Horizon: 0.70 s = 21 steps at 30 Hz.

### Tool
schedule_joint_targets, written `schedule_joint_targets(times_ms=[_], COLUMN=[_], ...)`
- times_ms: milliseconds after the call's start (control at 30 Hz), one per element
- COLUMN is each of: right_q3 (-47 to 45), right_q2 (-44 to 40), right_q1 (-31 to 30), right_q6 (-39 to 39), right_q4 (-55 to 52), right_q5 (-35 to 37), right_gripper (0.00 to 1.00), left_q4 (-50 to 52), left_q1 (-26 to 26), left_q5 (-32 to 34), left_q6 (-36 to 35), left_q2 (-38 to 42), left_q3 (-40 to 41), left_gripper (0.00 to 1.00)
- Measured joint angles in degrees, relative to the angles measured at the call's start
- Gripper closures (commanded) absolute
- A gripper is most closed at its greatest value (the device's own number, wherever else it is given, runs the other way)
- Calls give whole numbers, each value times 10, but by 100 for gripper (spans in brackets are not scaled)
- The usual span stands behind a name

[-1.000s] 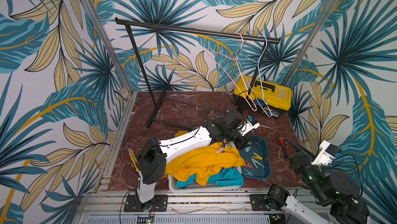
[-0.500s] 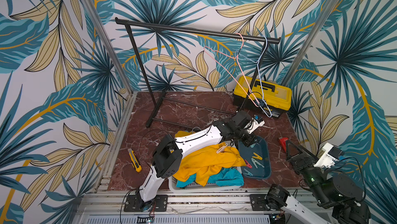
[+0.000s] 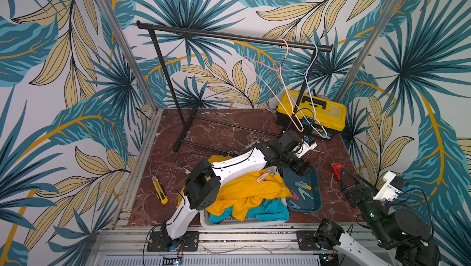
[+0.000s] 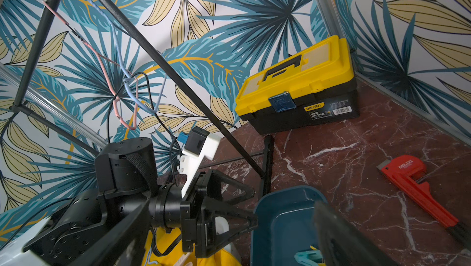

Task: Remove the clothespins securing t-shirts to the hanger
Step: Place the clothespin in the storage box, then pick up the hanger from the basket.

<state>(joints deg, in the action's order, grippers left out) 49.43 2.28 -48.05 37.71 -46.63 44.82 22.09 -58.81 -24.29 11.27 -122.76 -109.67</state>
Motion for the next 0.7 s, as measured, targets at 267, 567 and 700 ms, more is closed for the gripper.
schedule_joint_targets(times_ms=[267,567,700], right_q3=[0,0,-1], right_q2=[0,0,0], right_q1=[0,0,0], right_q6=[1,9,15], right_q4=[0,0,0], right_q5=[2,5,9], right_gripper=[1,1,1], left_q4=[0,0,1], left_q1=[0,-19,-29], left_q5=[-24,-48,-49], left_q6=[-8,-25,-27], left_q2=[0,26,68], left_q3=[0,46,98], left_gripper=[13,0,0])
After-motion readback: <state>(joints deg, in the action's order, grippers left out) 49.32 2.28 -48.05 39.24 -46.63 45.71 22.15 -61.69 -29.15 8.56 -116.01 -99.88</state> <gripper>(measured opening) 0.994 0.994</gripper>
